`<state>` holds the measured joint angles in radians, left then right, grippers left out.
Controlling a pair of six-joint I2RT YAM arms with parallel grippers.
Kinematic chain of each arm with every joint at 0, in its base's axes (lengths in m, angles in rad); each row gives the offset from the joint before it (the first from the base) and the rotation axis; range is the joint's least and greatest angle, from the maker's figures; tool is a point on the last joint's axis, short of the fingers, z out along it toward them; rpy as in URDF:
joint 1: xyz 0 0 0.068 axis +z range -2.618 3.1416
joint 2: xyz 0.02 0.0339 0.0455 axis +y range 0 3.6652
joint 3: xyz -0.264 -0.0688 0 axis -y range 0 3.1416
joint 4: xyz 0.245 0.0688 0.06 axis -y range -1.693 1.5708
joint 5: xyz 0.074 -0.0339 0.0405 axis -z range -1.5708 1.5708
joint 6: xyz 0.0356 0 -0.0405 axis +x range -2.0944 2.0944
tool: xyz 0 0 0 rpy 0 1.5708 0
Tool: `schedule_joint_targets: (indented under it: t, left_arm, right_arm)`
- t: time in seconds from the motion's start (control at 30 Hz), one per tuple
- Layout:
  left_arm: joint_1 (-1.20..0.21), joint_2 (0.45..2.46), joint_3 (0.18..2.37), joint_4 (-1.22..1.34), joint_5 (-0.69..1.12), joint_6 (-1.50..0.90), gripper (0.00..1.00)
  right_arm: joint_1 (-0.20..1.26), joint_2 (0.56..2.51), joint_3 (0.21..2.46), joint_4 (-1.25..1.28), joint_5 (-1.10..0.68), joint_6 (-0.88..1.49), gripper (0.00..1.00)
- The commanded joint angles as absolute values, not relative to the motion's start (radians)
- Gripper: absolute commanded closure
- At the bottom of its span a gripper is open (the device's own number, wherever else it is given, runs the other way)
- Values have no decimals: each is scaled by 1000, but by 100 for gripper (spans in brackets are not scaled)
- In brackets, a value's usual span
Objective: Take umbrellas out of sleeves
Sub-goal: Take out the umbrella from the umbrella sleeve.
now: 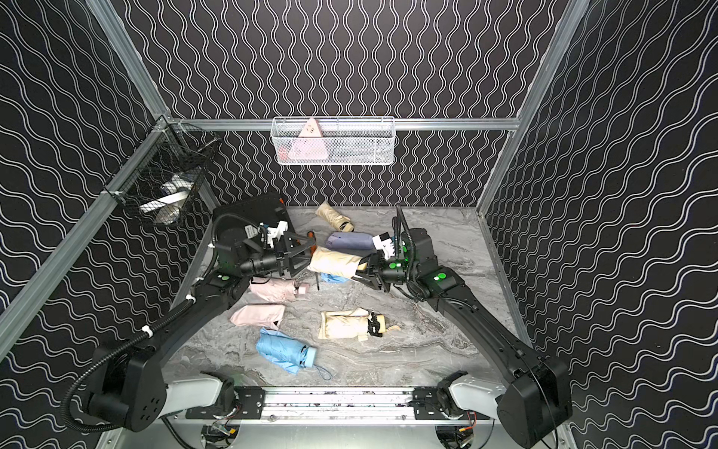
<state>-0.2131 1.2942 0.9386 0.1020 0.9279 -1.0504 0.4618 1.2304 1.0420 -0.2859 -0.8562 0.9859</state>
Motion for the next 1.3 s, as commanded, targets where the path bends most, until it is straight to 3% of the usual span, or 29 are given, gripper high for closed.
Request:
schedule_joint_targets:
  t: [0.0, 0.13, 0.57, 0.8, 0.93, 1.27]
  left_arm:
    - [-250, 1302, 1045, -368, 886, -610, 1]
    - [-263, 1322, 1073, -471, 881, -514, 3]
    - [-240, 1353, 1040, -402, 962, -579, 37]
    - [-227, 1355, 1037, -420, 971, -573, 42]
    - [-219, 1351, 1030, -418, 972, -579, 50]
    - [-203, 1353, 1013, -411, 978, -591, 100]
  right_arm:
    - [461, 1247, 1087, -395, -952, 842, 87]
    - [461, 1279, 1118, -430, -978, 817, 87]
    - [462, 1284, 1118, -414, -962, 831, 87]
    - [461, 1272, 1100, -412, -955, 830, 88]
    - [461, 1271, 1094, -411, -954, 826, 89]
    - [462, 1275, 1105, -427, -951, 811, 90]
